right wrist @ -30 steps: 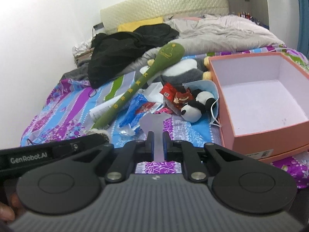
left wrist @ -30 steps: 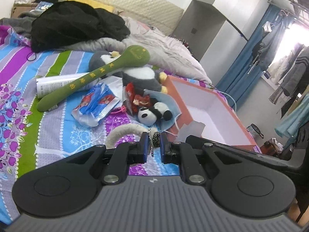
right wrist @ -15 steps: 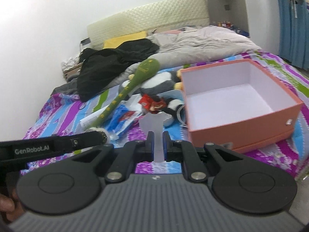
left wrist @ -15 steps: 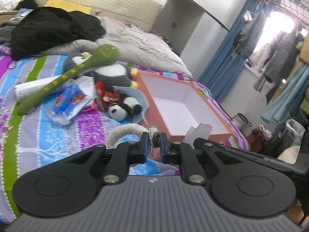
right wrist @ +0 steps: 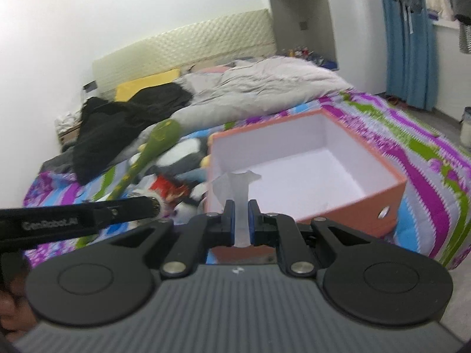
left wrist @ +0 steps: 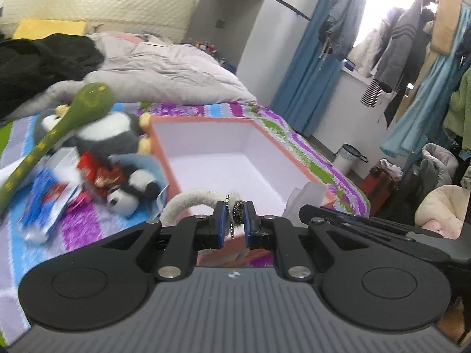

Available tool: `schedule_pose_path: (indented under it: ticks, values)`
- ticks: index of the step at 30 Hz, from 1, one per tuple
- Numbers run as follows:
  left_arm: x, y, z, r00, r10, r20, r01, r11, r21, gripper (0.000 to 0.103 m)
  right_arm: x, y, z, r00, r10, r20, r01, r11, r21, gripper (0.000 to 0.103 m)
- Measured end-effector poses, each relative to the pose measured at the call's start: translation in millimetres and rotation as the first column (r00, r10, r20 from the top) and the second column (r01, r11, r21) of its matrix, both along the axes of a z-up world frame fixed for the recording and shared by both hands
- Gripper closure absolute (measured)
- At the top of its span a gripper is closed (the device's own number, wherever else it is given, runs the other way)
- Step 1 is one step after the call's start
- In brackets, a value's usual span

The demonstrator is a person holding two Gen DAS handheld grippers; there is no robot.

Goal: Organize soft objects
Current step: 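Carry the ring with the left gripper over the pink box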

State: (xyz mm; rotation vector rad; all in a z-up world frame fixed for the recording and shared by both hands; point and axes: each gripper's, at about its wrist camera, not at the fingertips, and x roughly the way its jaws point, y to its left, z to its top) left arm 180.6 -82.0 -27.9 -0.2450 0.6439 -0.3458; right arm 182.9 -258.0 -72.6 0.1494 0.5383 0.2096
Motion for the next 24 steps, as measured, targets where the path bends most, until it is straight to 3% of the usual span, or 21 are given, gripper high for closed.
schedule_pose_path:
  ticks: [7,15,21,24]
  values:
    - [85,-23,-5,0.996,-0.067,-0.057,0.068,0.997,0.024,0.088,61,-31,0,0.997,-0.065,-0.027,0.065,0.998,-0.025,0.090]
    - [178,-49,-30,0.968,-0.096,-0.230,0.094,0.995,-0.019,0.088,138,-59,-30,0.971,-0.129,-0.201,0.120,0.991,-0.054,0.090]
    - [220,-69,-51,0.944,-0.105,-0.314,0.115,0.993,0.012,0.088,178,-72,-67,0.925,-0.189,-0.328,0.164,0.981,-0.102,0.090]
    - [228,-72,-59,0.936,-0.094,-0.339,0.113,0.993,0.035,0.088,178,-73,-75,0.919,-0.181,-0.349,0.155,0.983,-0.101,0.088]
